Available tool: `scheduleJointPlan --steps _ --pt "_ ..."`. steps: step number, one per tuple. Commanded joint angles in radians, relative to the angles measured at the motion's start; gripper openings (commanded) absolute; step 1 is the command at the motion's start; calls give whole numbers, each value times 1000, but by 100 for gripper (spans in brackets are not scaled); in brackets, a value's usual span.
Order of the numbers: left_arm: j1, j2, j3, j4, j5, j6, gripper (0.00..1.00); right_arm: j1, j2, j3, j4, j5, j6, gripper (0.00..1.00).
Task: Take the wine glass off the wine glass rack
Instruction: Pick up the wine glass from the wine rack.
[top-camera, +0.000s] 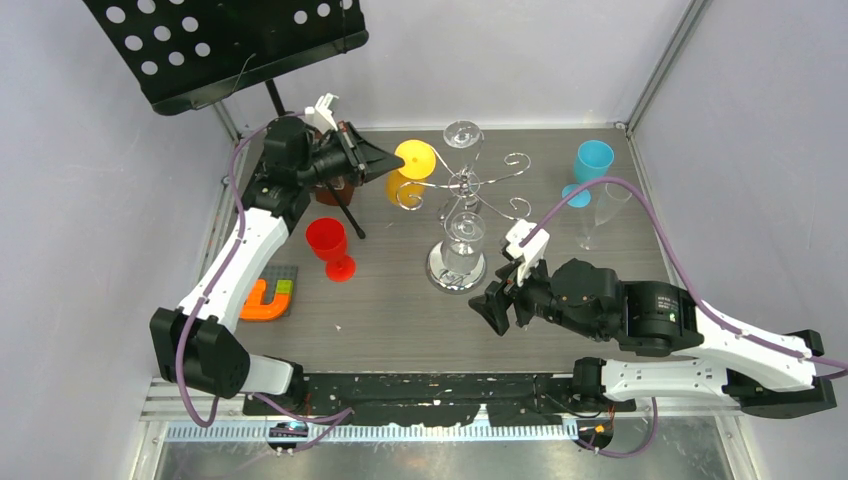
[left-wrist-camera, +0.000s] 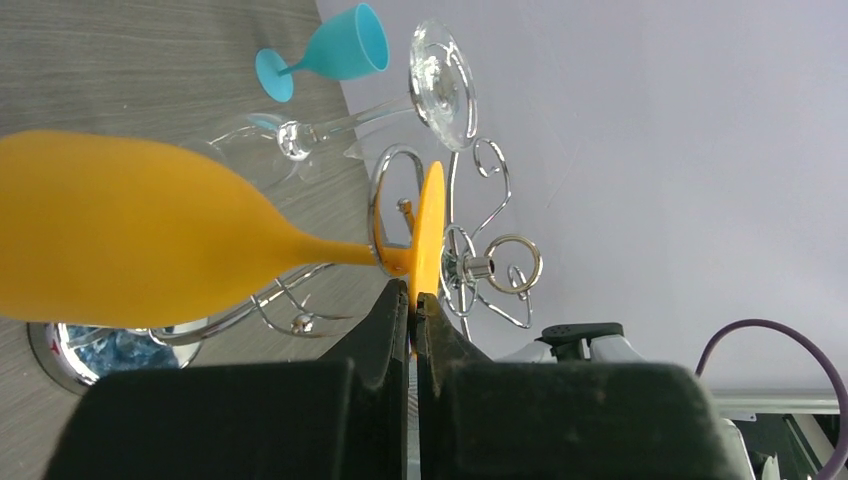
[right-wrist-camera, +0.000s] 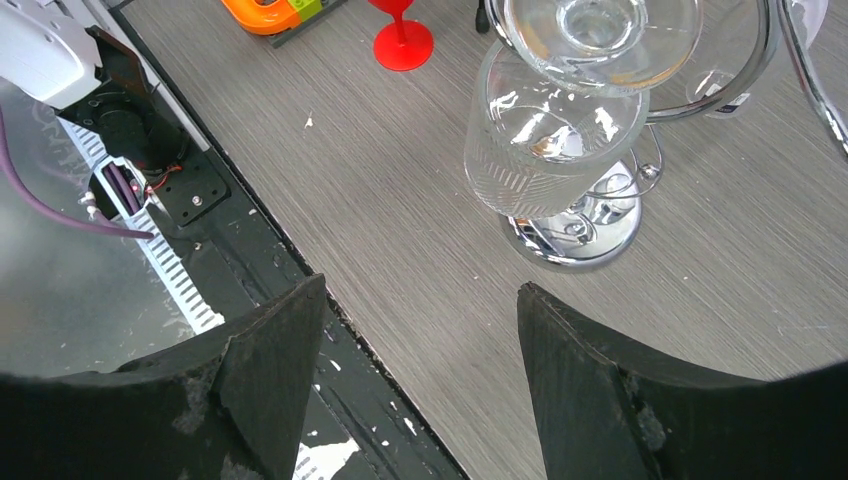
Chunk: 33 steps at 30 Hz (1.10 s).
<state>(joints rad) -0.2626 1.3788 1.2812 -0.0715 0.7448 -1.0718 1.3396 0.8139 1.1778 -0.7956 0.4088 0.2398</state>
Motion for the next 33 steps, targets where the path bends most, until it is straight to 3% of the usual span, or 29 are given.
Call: scheduleJointPlan --steps 1,15,27,33 --pt "-4 -19 68 56 24 -12 0 3 -18 -4 46 12 14 76" --pt "-3 -24 177 -33 -16 4 0 3 -18 2 43 7 17 76" --pt "-4 63 221 41 24 -27 0 3 -42 -3 32 25 21 76" --pt "-10 61 170 60 25 -22 0 3 -22 -2 33 19 15 76"
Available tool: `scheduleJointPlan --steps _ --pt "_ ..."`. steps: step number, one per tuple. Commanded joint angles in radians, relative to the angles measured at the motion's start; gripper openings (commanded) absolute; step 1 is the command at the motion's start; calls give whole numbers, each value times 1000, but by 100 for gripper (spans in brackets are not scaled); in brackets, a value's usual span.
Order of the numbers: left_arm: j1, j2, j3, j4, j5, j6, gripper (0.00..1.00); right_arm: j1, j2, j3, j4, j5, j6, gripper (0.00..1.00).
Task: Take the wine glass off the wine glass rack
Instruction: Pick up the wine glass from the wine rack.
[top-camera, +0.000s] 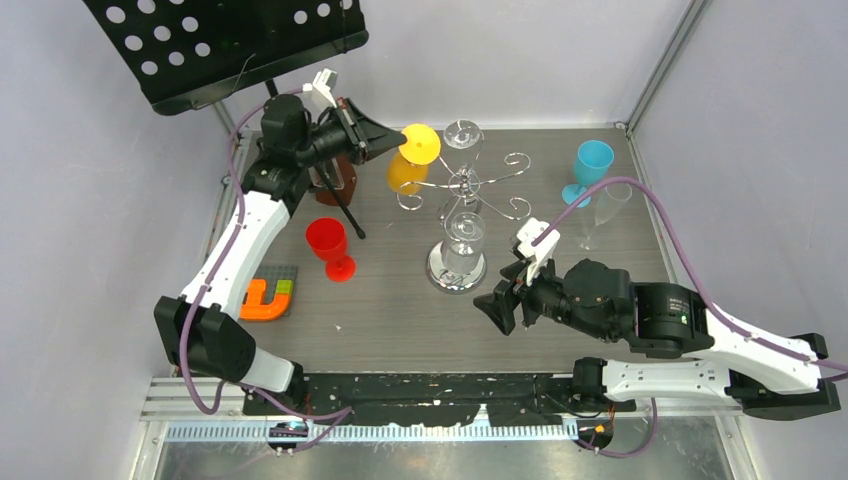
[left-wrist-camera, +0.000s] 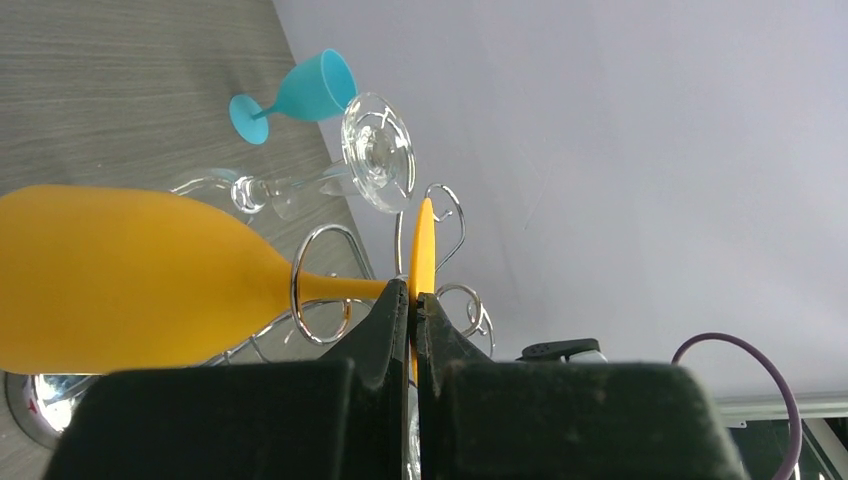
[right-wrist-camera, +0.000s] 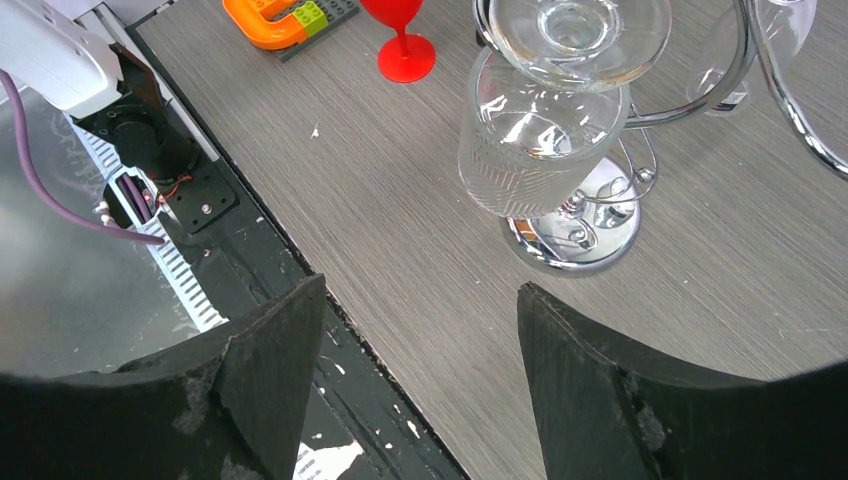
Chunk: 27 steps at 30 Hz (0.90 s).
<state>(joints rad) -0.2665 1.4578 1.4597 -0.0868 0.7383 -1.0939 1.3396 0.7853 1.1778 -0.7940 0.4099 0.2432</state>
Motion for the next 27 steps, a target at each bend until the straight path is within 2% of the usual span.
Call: scheduleJointPlan --steps 1,27 --pt "-7 -23 -25 79 30 1 0 3 11 -2 34 16 11 76" --pt "-10 -55 -158 81 57 11 0 3 46 -9 52 -4 14 76"
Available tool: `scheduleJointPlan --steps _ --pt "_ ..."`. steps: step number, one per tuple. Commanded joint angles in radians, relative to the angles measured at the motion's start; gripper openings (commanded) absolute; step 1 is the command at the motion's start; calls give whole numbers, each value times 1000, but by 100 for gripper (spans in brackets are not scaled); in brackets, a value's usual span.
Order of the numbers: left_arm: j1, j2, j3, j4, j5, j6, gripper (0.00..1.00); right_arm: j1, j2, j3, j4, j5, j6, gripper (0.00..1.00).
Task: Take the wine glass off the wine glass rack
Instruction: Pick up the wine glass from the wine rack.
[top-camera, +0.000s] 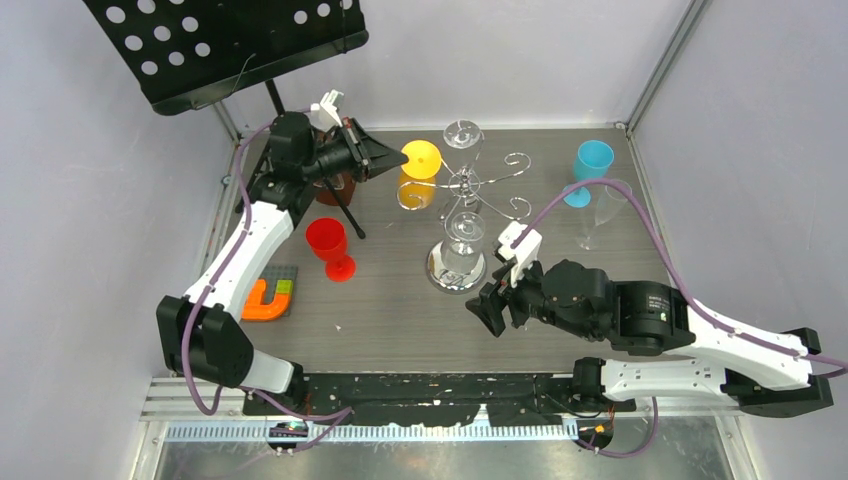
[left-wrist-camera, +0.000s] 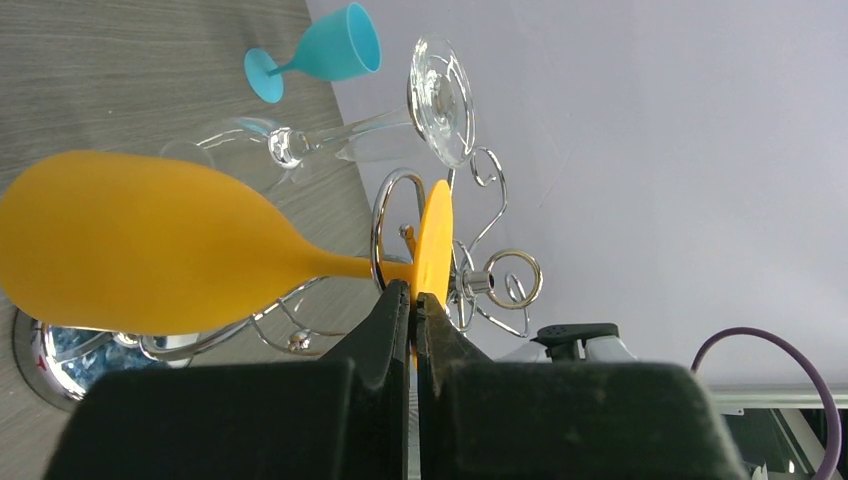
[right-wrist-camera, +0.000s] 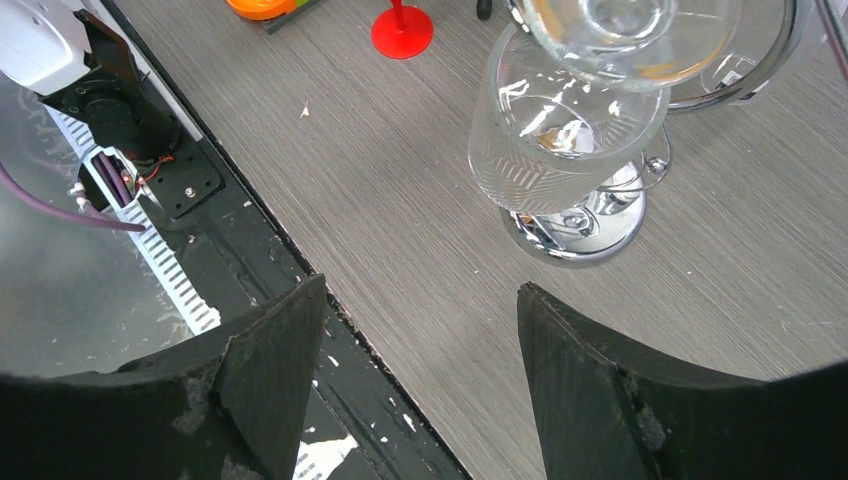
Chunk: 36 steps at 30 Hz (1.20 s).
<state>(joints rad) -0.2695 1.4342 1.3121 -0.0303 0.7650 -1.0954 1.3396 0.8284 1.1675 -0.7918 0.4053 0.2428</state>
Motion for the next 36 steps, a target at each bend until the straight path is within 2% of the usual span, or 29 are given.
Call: scheduleJointPlan --steps 1,11,36 --pt "-8 -31 -10 24 31 12 0 3 3 1 52 1 16 76" --pt "-12 -29 33 56 37 -11 0 3 -14 -15 50 4 30 76" --pt "-32 30 143 -51 33 27 0 3 -19 -18 48 3 33 76"
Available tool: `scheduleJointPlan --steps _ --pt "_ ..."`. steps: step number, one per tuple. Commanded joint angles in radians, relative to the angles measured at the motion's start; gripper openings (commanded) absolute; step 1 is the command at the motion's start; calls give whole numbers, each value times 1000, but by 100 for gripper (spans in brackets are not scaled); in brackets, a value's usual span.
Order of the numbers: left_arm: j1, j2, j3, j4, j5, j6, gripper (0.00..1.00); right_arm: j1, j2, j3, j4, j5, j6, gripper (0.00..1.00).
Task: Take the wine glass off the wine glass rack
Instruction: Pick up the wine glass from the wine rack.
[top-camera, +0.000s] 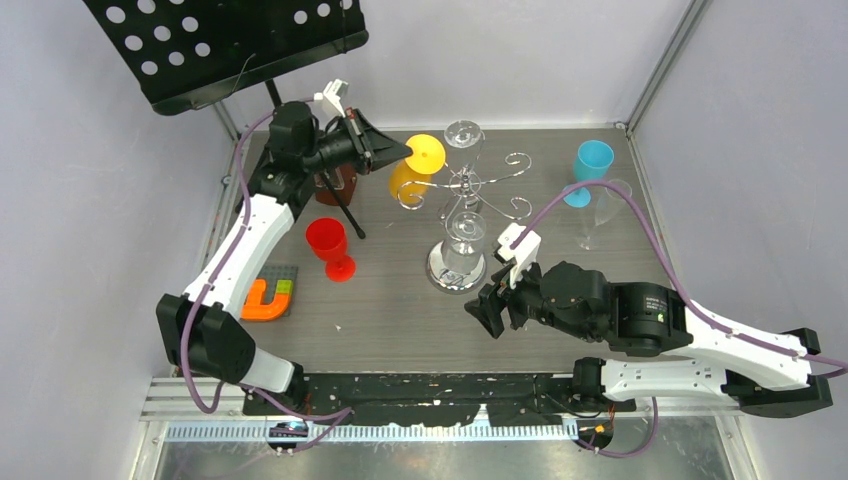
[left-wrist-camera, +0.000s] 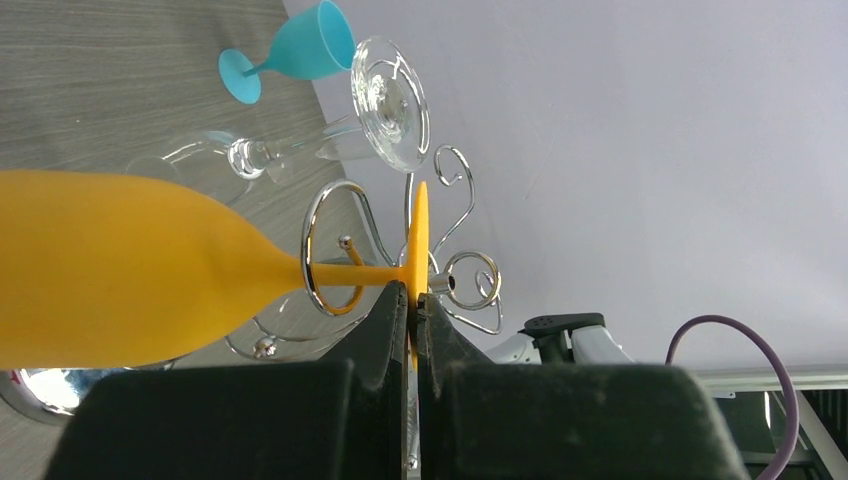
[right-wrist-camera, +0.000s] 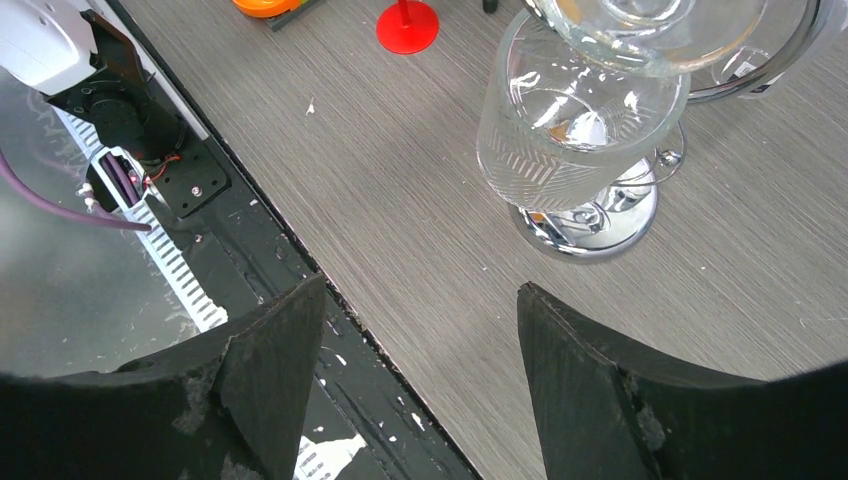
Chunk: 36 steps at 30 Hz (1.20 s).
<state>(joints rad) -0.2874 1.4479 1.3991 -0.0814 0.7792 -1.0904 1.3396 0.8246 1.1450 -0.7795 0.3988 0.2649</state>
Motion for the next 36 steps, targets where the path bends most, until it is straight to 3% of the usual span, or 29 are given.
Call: scheduleJointPlan --steps 1,12,36 --pt "-17 19 60 -3 19 23 0 3 -15 3 35 9 12 76" --pt "-29 40 74 -52 14 57 7 3 -25 -13 38 14 8 76" --pt "-42 70 155 -229 -9 155 9 3 -5 -13 47 9 10 77"
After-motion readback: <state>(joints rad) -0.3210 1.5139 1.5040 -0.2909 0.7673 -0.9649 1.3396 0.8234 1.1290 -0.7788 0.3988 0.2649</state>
